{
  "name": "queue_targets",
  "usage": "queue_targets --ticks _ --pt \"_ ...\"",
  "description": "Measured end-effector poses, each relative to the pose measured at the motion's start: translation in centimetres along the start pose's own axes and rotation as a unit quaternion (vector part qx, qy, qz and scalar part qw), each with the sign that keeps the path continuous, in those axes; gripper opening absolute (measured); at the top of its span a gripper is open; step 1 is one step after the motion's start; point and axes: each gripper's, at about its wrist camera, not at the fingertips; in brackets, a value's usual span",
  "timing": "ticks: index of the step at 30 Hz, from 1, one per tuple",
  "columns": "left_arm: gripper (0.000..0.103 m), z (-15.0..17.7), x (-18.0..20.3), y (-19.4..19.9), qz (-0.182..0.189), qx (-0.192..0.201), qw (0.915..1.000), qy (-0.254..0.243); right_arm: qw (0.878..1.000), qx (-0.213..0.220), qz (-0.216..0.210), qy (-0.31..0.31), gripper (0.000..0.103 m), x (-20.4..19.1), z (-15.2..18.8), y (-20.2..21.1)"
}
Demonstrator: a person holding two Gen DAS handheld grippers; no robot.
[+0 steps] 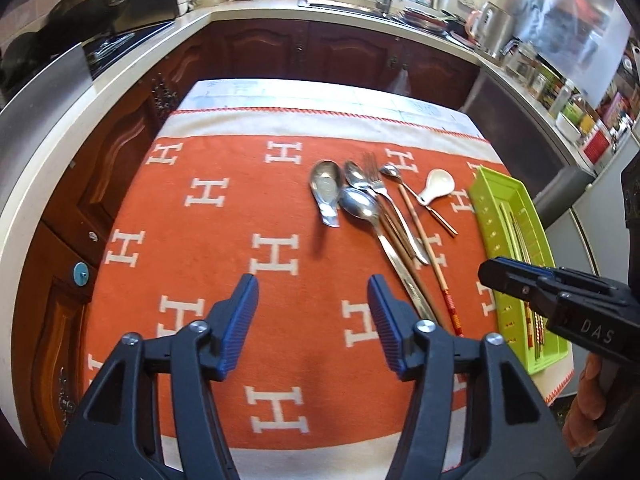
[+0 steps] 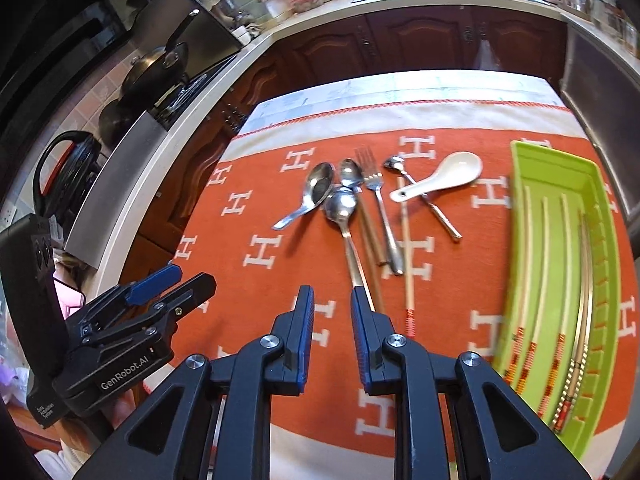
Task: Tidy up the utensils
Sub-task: 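Move both open tools back over the remaining metal spoons, then grasp a metal spoon with the left tool while the right tool grasps another spoon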
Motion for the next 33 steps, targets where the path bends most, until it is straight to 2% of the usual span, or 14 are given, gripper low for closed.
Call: queue_targets --ticks 8,17,25,33 --pt "0.056 -1.3 -2.3 -0.4 -0.003 0.001 0.9999 0.011 1.0 -0.017 -0.012 0.01 0.019 -1.2 -1.2 -3.3" --pt "0.058 -3.9 -6.0 -2.9 0.042 -0.023 0.9973 0.055 0.999 -0.038 -0.007 -0.004 0.019 -0.6 -2.6 -7.5" --pt "0.058 -6.2 -8.4 -7.4 0.08 -0.059 0.9908 0.092 0.999 -0.046 -0.015 -0.016 0.019 0.6 -3.8 -10.8" --pt "0.058 -7.8 -7.6 -13.6 0.124 -0.097 0.9808 0.115 0.998 -0.059 -0.022 -0.022 0.019 0.9 -5.3 -15.0"
Point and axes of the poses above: each gripper's, at about its wrist camera, not at the fingertips, and y roughly against the way its jaws point, x to its right, z to its underside, and after that the axes turned 9 degrees about z, right-handed
